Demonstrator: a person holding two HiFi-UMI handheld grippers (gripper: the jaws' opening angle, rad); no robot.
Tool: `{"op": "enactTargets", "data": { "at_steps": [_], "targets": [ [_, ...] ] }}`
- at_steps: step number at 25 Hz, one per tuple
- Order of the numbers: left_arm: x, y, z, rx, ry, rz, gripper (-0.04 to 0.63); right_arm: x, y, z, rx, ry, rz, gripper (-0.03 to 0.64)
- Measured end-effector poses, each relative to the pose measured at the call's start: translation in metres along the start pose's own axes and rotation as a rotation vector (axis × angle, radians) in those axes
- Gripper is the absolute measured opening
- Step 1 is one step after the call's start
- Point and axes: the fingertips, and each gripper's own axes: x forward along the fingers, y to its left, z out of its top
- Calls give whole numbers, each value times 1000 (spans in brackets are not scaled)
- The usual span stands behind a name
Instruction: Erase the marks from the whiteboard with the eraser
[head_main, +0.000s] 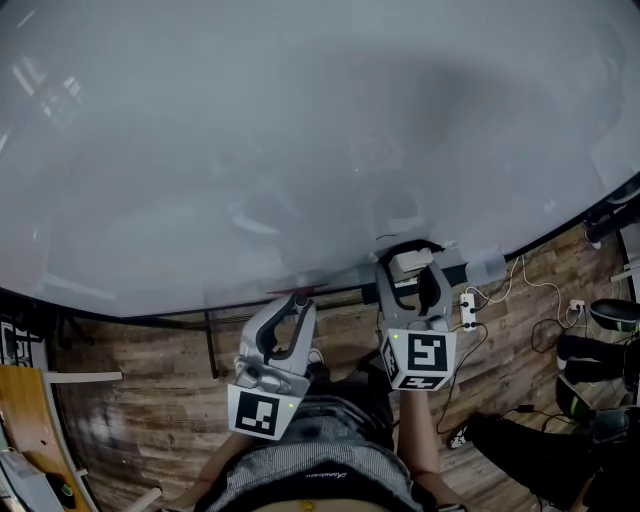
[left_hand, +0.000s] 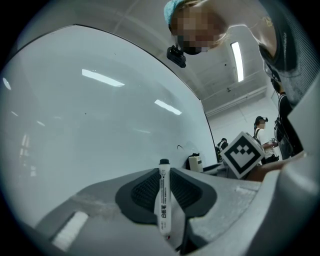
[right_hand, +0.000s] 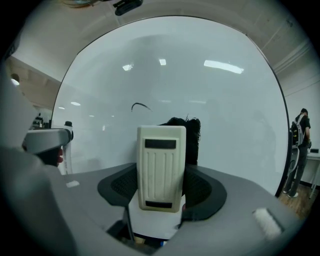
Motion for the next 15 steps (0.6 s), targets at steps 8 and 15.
{"op": "enactTargets", "data": {
  "at_steps": [8, 15],
  "targets": [
    [-2, 0, -5, -23, 3, -6, 77, -8, 16, 57, -95, -58, 20, 256],
    [-3, 4, -3, -33, -16, -7, 77, -12, 28, 82, -146, -81, 8, 258]
  ]
}}
